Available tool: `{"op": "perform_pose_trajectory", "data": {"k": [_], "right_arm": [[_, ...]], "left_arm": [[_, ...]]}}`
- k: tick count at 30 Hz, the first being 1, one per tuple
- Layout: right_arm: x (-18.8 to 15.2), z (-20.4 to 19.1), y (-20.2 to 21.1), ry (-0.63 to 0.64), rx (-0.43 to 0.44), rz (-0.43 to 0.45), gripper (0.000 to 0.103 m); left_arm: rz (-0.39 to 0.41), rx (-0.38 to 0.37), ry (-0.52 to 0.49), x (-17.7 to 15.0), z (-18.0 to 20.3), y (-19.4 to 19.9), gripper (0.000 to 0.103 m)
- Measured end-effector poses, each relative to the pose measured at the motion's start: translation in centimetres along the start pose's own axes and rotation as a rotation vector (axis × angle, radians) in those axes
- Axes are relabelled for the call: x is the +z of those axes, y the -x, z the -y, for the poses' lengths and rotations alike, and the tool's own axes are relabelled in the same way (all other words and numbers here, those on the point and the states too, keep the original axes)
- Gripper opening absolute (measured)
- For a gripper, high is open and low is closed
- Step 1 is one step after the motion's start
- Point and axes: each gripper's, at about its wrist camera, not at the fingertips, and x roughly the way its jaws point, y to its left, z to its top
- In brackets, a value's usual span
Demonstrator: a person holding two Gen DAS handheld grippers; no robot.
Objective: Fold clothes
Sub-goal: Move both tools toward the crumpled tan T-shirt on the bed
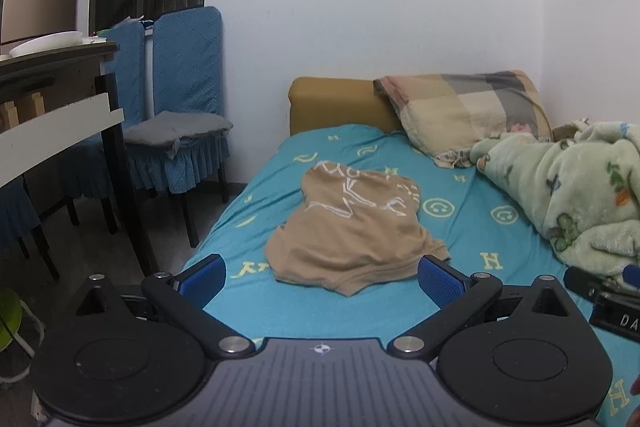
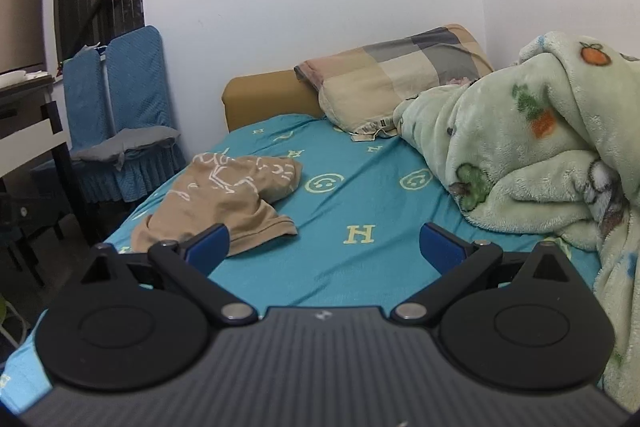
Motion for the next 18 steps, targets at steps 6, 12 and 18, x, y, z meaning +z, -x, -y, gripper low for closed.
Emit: {"op": "perform_pose_trajectory", "data": {"k": [6,12,18], "right_arm": [[-0.1,-0.8,0.9,0.041,-0.003,0.062,0.103],[0.6,-0.1,2.3,0.0,0.018,0.048,0.103],[0.8,-0.2,3.3,-0.003,0.016,0.063,0.103]], "left_arm": [[0.016,-0.019,-0.011,-1.0,-0.3,1.1,0.103],[0.0,0.005,-0.039,-1.0,1.0,3.0,0.103],[0.017,0.023,-0.066,-1.2,1.3,4.1,0.103]]}}
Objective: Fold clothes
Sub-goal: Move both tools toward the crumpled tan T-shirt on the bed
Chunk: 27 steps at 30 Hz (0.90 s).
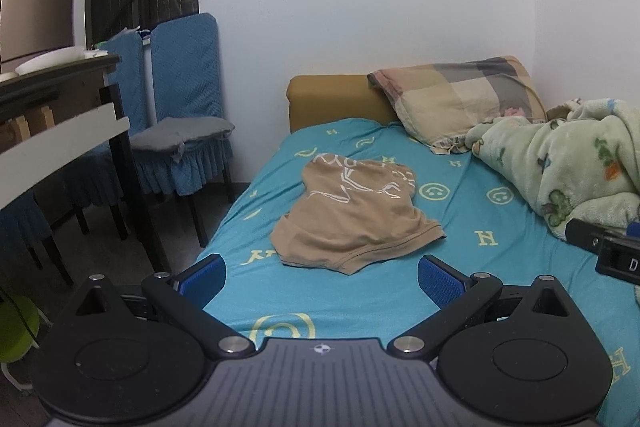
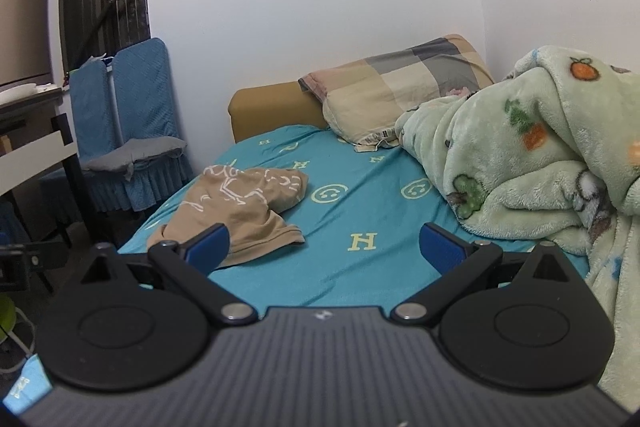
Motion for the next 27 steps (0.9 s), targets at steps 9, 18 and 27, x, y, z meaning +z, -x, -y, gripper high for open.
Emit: {"op": "perform_pose_trajectory", "data": {"k": [9,18,27], "right_arm": [[0.1,-0.2,0.1,0.024,-0.009,0.004,0.103],[0.2,-0.2,-0.1,0.02,0.004,0.003,0.103],[0.2,0.5,-0.6,-0.009,-0.102,0.028,0.103]], "left_arm": [[0.009,-0.051,0.043,0.2,-0.3,0.9,0.103],[0.038,-0.055,0.072,0.2,-0.6,1.1,0.103],[-0.096,-0.042,-0.096,0.9,1.4,-6.5,0.103]]}}
